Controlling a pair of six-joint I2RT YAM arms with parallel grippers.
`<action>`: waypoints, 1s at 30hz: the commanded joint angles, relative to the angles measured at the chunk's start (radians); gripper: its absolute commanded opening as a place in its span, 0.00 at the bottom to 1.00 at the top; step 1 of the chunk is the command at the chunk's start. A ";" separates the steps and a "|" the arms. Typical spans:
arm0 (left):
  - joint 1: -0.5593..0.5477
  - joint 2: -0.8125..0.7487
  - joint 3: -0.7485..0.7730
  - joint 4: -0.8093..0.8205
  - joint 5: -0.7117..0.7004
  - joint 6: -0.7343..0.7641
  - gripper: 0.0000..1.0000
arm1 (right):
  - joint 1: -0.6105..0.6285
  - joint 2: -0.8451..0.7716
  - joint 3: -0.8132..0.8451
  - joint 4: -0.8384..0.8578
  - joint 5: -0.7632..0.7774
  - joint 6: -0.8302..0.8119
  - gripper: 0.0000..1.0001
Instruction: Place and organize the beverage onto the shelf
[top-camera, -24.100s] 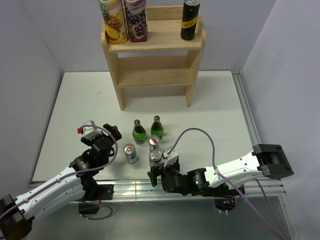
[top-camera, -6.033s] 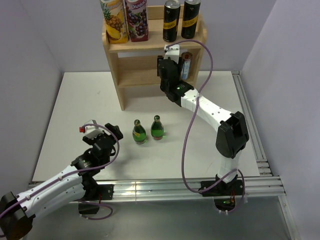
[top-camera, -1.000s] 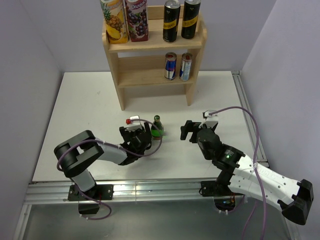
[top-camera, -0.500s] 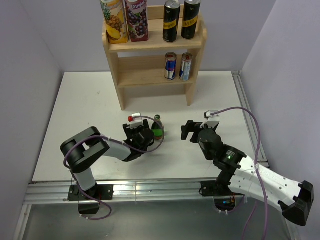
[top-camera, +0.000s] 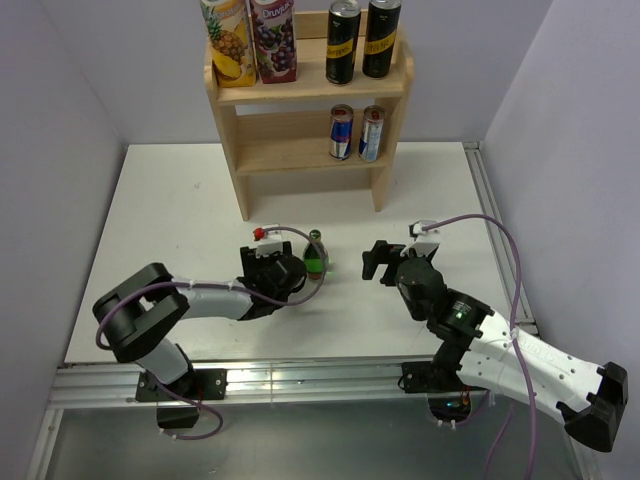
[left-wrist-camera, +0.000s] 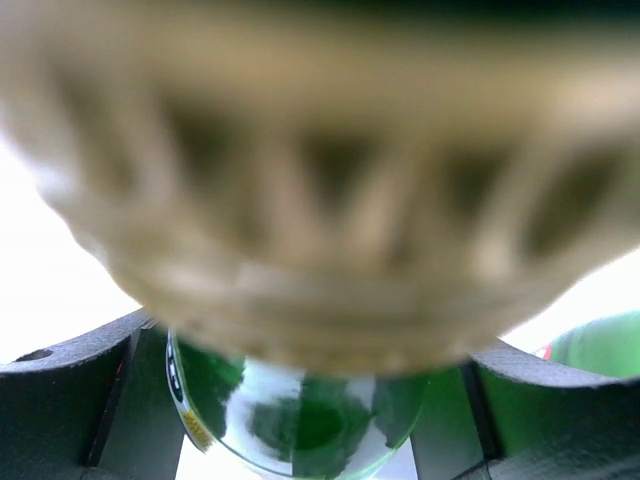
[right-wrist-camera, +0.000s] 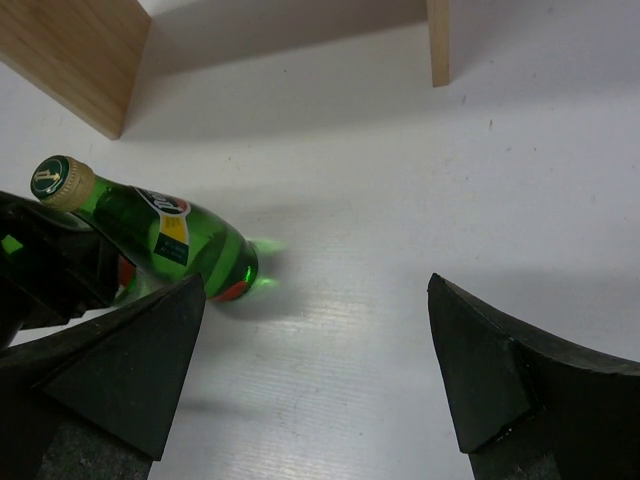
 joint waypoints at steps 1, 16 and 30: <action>0.001 -0.125 0.092 -0.059 -0.026 0.056 0.00 | 0.005 -0.011 -0.007 0.019 0.010 0.005 0.99; 0.096 -0.280 0.347 -0.101 0.133 0.282 0.00 | 0.008 -0.012 -0.011 0.025 0.017 0.008 0.99; 0.251 -0.168 0.684 -0.146 0.253 0.415 0.00 | 0.007 -0.031 -0.045 0.043 0.013 0.021 0.99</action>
